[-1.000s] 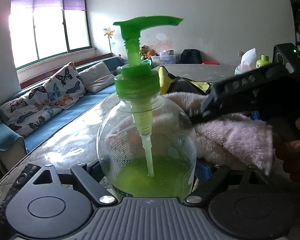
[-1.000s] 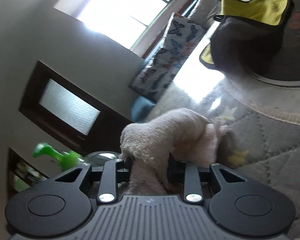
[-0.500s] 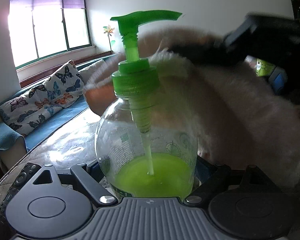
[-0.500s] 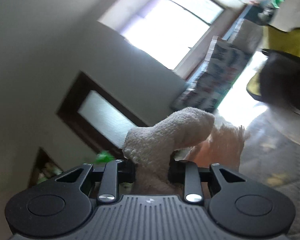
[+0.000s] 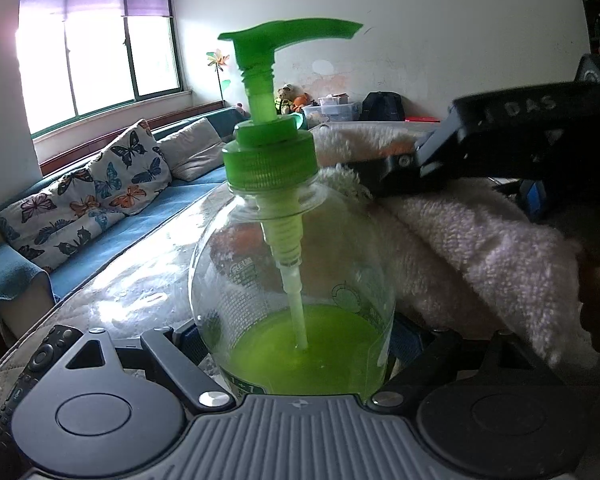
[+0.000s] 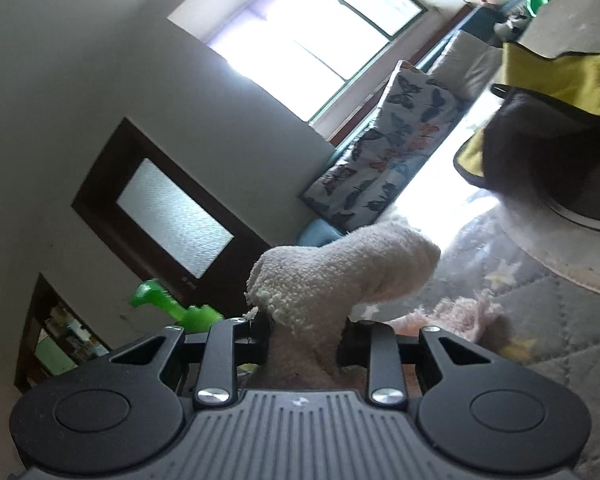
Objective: Clean container
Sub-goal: 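Wipe the bottle's side with the towel in the right gripper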
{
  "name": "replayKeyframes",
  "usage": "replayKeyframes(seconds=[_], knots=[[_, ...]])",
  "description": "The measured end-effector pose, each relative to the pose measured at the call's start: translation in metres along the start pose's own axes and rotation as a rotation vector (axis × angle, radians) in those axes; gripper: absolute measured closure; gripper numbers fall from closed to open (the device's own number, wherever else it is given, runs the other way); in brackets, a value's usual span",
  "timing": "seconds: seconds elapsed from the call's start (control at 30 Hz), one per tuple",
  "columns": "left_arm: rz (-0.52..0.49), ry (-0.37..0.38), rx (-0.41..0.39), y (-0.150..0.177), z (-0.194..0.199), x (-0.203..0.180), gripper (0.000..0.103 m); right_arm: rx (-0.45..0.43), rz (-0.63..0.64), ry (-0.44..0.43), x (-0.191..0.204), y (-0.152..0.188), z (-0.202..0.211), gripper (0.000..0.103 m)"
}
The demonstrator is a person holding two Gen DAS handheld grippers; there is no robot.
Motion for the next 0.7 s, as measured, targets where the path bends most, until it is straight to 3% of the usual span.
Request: replayKeyframes(seconds=[0.27,0.4,0.5,0.7], knots=[[-0.007,-0.005,0.003,0.002,0.001,-0.004,0.013,0.082,-0.019,0.138,-0.024,0.008,-0.014,0.074],[-0.007,-0.006,0.004,0.003,0.000,-0.005,0.013,0.074,-0.021,0.144,-0.024,0.008,-0.012,0.074],[-0.007,-0.006,0.005,0.003,-0.001,-0.004,0.013,0.033,-0.023,0.092,-0.018,0.003,-0.007,0.074],[-0.005,-0.003,0.006,0.004,0.000,-0.004,0.013,-0.075,0.011,-0.177,0.026,-0.009,0.017,0.074]])
Point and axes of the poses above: each gripper's, at about its wrist camera, not at the fingertips, and z roughly against the way its jaws point, x to its left, y to its underside, the point moved 9 cm from there along -z, roughly the way its jaws point, and after that the axes turned 1 degree about z, right-handed, at the moved point
